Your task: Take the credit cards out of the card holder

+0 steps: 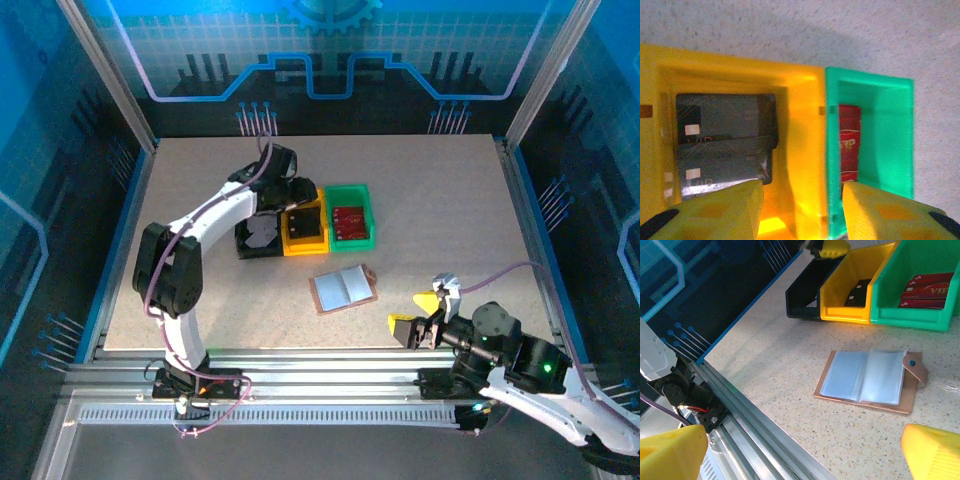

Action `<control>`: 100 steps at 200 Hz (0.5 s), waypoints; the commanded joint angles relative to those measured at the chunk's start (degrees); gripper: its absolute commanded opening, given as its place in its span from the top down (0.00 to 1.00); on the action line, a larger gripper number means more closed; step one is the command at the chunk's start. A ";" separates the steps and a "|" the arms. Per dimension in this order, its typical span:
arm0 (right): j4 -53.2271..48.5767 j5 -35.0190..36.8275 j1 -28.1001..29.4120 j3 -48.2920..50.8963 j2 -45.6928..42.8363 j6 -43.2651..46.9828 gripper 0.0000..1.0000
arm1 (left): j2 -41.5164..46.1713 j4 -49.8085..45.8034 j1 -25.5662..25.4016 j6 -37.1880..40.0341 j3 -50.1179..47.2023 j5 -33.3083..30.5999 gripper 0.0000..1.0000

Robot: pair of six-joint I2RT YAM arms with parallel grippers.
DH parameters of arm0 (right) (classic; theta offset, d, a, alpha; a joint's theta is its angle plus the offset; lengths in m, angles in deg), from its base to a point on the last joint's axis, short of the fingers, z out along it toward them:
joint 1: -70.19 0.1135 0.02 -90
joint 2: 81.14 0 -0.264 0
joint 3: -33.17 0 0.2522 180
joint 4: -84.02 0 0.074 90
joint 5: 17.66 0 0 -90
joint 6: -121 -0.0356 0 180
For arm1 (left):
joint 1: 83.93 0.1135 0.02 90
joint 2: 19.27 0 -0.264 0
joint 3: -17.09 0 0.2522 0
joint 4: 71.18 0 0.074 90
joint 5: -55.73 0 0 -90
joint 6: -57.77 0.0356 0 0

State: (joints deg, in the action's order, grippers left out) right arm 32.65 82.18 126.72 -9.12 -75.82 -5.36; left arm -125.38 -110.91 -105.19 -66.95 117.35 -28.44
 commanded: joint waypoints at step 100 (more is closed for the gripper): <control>1.51 15.71 -0.61 -3.14 8.05 0.74 0.00 | 44.22 -5.97 -3.86 12.98 -14.39 -15.74 0.01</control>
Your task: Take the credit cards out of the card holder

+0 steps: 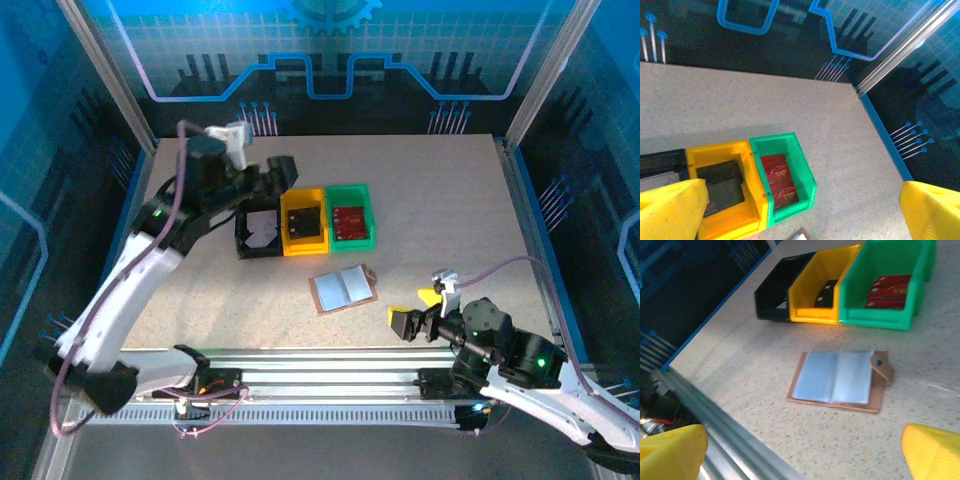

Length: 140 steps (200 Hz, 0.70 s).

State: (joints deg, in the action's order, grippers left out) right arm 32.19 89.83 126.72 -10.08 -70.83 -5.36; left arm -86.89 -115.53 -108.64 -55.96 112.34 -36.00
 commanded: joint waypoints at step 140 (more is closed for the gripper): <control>36.18 13.86 -39.29 7.01 27.15 13.80 0.00 | 28.49 6.94 3.92 4.03 -50.21 -26.49 0.01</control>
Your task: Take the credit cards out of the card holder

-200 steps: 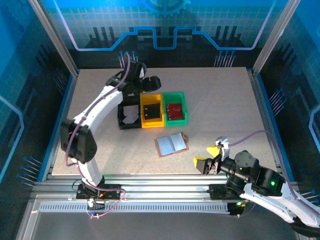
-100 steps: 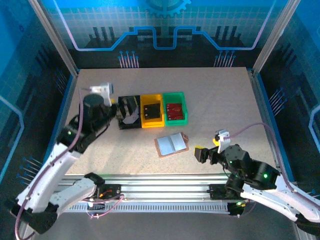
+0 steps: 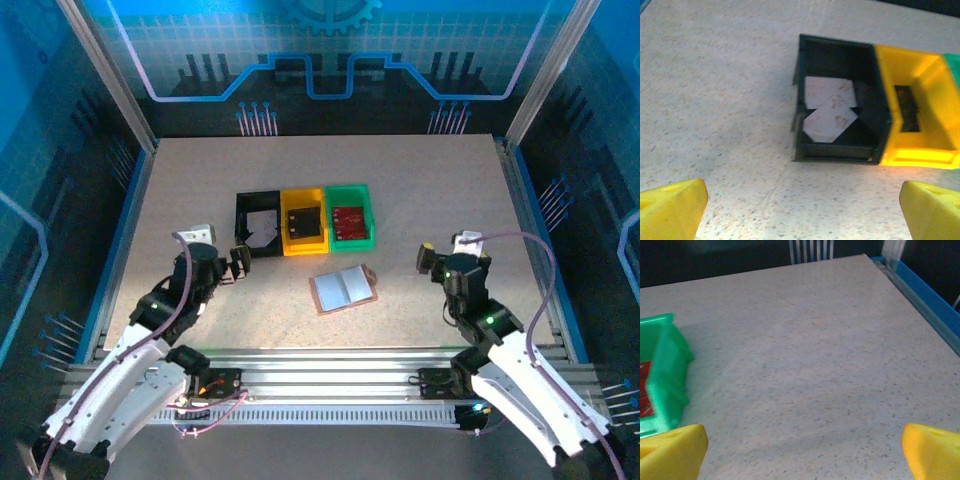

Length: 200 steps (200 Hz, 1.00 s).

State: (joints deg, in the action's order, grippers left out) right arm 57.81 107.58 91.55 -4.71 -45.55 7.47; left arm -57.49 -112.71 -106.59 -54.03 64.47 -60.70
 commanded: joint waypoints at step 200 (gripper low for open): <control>53.67 -4.67 -10.86 2.06 41.80 19.96 0.00 | -14.16 32.57 15.85 12.91 -11.39 7.77 0.01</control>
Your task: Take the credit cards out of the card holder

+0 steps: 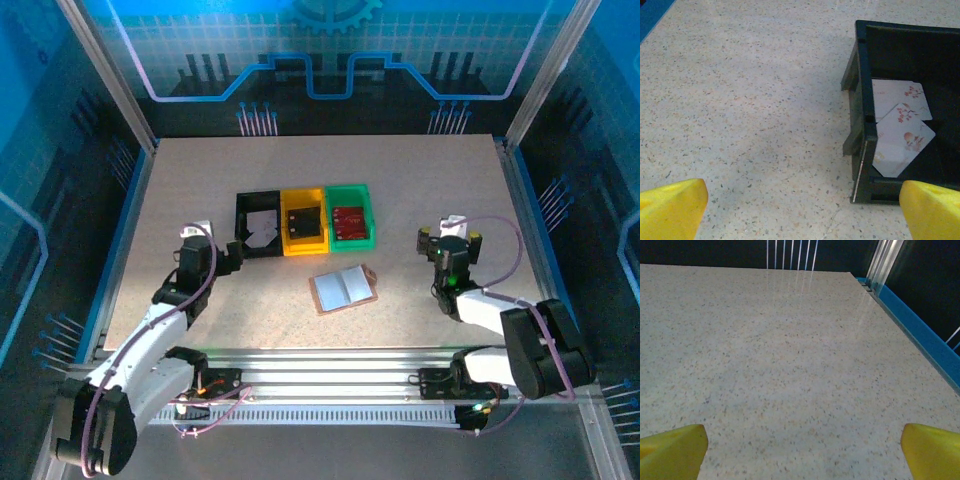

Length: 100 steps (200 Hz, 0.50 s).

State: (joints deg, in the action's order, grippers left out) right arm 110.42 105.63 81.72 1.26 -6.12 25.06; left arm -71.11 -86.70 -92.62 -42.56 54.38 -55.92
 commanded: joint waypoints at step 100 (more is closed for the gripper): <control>13.98 -15.65 -4.06 -2.67 12.93 5.99 0.00 | -9.56 21.62 4.81 2.28 -3.74 5.49 0.01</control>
State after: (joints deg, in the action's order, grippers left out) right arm 122.11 92.35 77.94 -1.52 6.15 30.90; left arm -78.06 -72.36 -89.01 -42.14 52.26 -51.30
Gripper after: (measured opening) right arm 0.998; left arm 0.995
